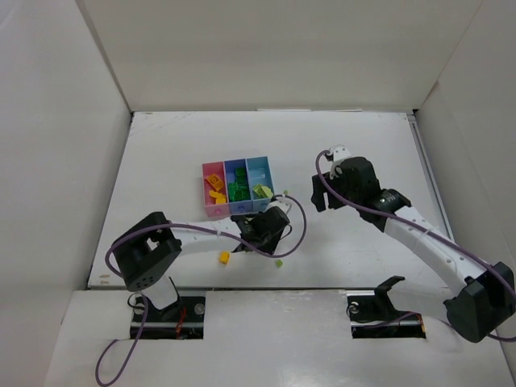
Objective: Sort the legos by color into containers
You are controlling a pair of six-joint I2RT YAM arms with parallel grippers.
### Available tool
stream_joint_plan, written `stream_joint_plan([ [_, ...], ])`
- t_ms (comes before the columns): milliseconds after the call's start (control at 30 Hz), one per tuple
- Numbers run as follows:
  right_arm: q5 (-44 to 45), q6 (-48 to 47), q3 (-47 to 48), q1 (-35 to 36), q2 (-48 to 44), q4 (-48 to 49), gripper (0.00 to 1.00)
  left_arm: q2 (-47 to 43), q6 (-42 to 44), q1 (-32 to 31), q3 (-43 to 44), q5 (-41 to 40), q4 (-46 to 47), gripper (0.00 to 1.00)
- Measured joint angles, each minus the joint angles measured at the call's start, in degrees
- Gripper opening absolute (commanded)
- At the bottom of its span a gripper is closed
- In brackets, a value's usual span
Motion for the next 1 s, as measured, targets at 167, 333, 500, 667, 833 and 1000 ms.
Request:
stream_joint_plan([
  [167, 0.2, 0.2, 0.0, 0.0, -0.5, 0.0, 0.78, -0.1, -2.9, 0.0, 3.6, -5.2, -4.2, 0.26],
  [333, 1.1, 0.4, 0.0, -0.4, -1.4, -0.4, 0.78, -2.3, -4.0, 1.2, 10.4, -9.8, -5.1, 0.27],
  [500, 1.3, 0.4, 0.0, -1.1, -2.5, -1.1, 0.78, -6.1, -3.6, 6.1, 14.4, -11.0, -3.4, 0.29],
  [667, 1.5, 0.4, 0.0, -1.5, -2.6, -1.7, 0.79, -5.0, -2.3, 14.0, 17.7, -9.9, -0.5, 0.31],
  [833, 1.8, 0.5, 0.0, -1.9, -3.0, -2.5, 0.79, 0.6, 0.3, 15.8, 21.4, -9.4, 1.2, 0.43],
  [1000, 1.7, 0.5, -0.2, -2.0, -3.5, -3.1, 0.79, 6.4, 1.5, 16.6, 24.0, -8.5, 1.2, 0.43],
])
